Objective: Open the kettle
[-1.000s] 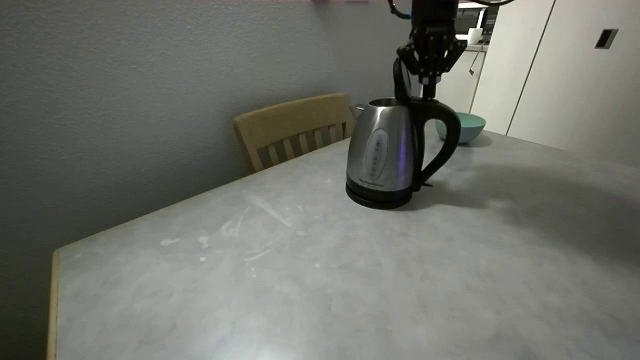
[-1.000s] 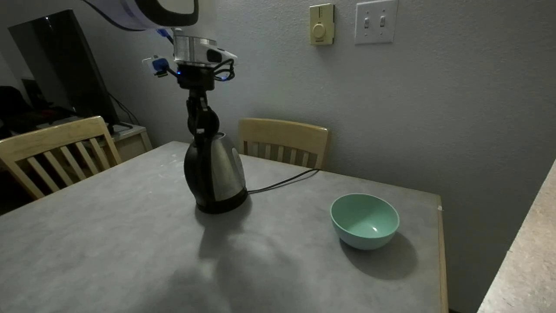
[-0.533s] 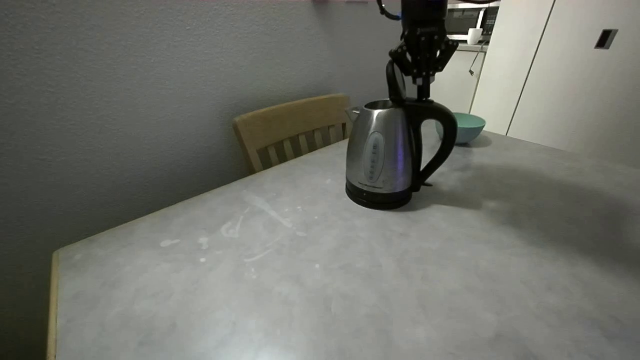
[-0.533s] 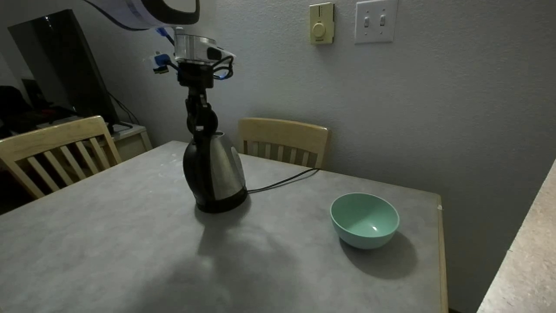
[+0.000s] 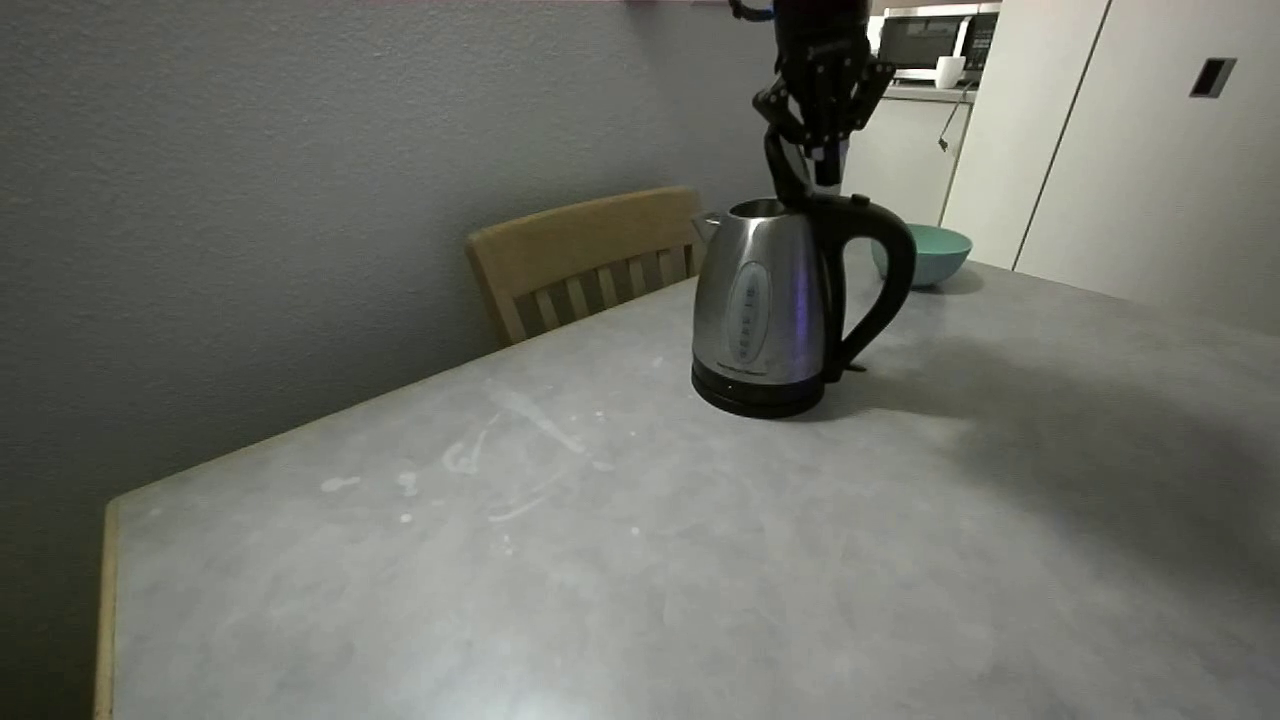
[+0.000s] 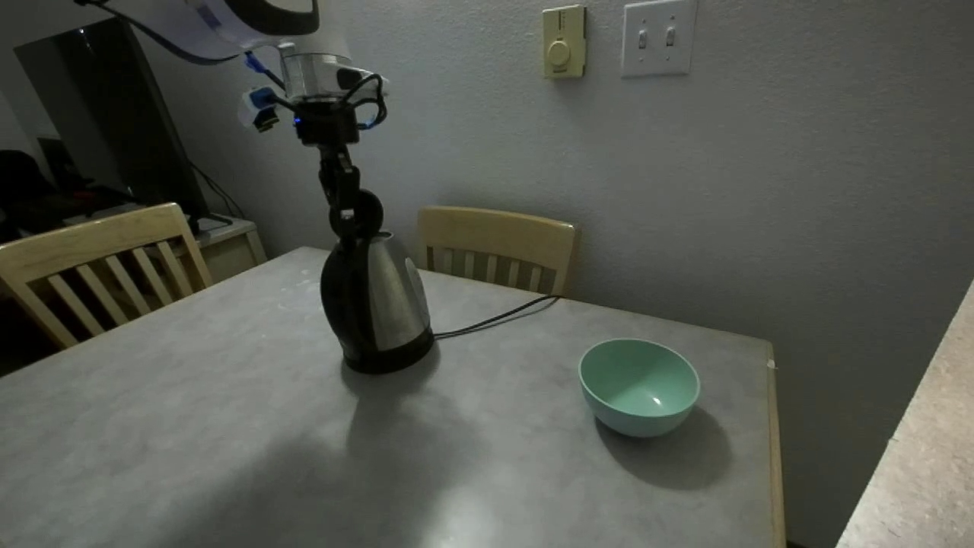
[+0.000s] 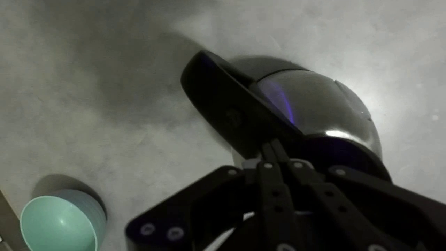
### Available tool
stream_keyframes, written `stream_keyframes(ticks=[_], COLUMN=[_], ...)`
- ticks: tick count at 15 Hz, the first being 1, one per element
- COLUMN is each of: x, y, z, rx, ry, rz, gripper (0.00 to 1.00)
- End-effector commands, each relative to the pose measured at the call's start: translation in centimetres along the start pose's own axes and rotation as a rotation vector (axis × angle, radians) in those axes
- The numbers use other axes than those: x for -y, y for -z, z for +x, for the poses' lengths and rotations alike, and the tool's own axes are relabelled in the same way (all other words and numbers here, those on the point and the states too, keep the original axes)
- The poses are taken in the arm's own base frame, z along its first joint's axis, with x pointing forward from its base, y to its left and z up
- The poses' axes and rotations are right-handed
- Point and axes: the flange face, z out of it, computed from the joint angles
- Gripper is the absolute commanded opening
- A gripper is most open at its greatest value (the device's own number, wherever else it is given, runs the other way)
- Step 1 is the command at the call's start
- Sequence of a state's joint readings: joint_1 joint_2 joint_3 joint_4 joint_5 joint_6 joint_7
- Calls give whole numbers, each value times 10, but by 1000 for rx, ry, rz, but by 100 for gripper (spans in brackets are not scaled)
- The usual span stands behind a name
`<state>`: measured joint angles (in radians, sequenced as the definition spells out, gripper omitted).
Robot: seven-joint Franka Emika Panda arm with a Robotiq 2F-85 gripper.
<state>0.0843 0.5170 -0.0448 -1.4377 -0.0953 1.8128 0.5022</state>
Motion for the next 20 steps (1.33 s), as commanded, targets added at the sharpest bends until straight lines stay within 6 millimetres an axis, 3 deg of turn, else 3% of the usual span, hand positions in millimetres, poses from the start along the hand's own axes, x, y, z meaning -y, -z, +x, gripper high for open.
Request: stream_keyframes(ticks=[1, 9, 15, 16, 18, 20], x=[-5, -16, -20, -20, -20, -20], y=[20, 66, 70, 69, 68, 66], z=[-11, -28, -38, -38, -40, -42], rx=[-80, -219, -211, -210, -203, -193], ry=[-22, -62, -80, -80, -83, -82], rz=[-2, 4, 16, 18, 25, 32], gripper=[0, 0, 0, 24, 32, 48])
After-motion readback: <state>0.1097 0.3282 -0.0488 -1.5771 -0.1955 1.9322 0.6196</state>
